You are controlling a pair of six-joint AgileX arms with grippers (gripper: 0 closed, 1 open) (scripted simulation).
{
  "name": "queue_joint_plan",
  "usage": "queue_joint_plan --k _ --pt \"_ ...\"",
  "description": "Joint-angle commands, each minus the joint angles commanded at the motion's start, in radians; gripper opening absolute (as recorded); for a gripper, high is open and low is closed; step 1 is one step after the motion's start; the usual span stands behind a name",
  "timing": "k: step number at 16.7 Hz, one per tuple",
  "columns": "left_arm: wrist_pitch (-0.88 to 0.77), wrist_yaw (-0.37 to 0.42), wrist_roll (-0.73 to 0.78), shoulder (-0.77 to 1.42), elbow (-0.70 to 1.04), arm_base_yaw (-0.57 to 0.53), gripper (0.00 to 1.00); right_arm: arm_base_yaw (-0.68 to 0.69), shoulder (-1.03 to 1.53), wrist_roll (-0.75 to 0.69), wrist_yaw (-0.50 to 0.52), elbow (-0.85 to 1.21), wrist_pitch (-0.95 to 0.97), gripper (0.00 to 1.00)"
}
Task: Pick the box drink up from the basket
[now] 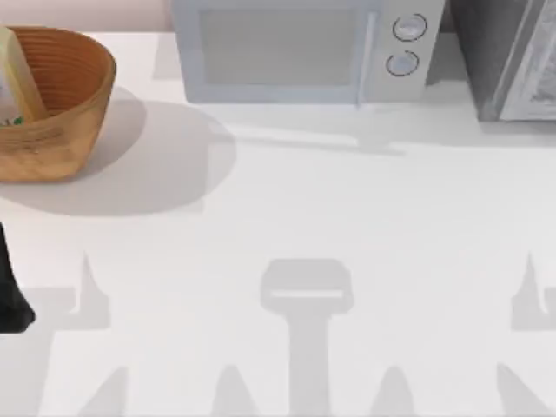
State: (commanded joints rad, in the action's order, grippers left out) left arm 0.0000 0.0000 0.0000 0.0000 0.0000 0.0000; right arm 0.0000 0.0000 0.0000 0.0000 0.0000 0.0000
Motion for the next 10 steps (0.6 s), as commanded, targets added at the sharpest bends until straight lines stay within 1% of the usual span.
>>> queue_joint_plan --k 3,5,7,10 --pt "0.005 0.001 0.001 0.010 0.001 0.000 1.00 0.000 0.000 0.000 0.000 0.000 0.000 1.00" --pt "0.033 0.007 0.005 0.061 0.011 0.003 1.00 0.000 0.000 0.000 0.000 0.000 0.000 1.00" --pt "0.087 0.016 0.008 0.151 0.033 0.008 1.00 0.000 0.000 0.000 0.000 0.000 0.000 1.00" --pt "0.212 0.033 0.008 0.339 0.090 0.020 1.00 0.000 0.000 0.000 0.000 0.000 0.000 1.00"
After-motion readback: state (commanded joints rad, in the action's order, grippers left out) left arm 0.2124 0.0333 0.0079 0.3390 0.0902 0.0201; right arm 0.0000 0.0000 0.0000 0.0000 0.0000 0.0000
